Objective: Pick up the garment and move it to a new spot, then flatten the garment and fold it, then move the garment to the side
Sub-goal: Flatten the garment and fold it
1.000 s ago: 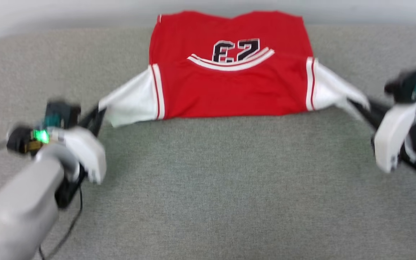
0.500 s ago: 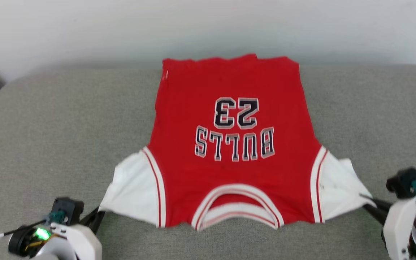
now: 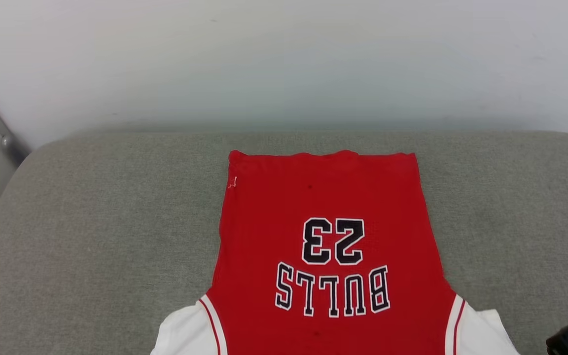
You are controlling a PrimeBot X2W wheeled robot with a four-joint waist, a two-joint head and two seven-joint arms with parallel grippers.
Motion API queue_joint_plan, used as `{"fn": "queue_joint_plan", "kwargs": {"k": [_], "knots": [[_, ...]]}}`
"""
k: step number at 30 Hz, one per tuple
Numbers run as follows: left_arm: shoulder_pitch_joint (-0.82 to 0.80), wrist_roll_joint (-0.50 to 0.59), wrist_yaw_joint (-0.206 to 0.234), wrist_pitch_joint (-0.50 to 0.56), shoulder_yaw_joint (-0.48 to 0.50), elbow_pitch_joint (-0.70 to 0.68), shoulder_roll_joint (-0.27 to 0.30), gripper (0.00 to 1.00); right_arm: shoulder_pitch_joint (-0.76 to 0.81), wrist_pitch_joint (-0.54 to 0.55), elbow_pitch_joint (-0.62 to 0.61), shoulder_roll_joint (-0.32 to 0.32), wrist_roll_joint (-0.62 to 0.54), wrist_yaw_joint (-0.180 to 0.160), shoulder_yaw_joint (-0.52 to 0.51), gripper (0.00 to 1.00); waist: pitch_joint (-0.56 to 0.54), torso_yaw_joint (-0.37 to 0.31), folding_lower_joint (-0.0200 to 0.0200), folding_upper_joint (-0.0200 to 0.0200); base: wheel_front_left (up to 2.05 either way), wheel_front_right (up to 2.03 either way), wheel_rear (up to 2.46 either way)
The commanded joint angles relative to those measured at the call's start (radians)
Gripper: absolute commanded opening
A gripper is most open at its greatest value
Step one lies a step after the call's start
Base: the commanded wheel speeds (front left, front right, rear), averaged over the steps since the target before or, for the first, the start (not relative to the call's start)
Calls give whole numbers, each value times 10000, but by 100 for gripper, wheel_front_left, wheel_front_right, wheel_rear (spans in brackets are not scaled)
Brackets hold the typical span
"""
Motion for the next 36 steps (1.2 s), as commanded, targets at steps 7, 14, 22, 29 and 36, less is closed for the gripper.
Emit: {"fn": "queue_joint_plan", "kwargs": {"k": [7,14,22,29,36], "knots": [[474,-119,296,89,-132,-499,223,0,1467,967,-554,50,-323,-15,-1255,0,-123,151,3,0,0,0,0],[211,116,474,107,-147,-911,110,0,1557,1630,-1117,503,-814,-13,-2698,100,-15,191,3,0,0,0,0],[-234,577,805,262,-145,-1651,220,0,652,2813,-2597,-448,-595,-13,-4764,100,395,581,3,0,0,0,0],[-832,1067,976,380,-72,-2237,259,0,-1162,4367,-3368,-1431,124,-13,-5560,100,1271,1113,3,0,0,0,0],[-1499,1453,1057,256,98,-2623,-52,0,-4349,6982,-2911,-1896,926,-13,-4931,100,2699,1762,3,0,0,0,0]]}}
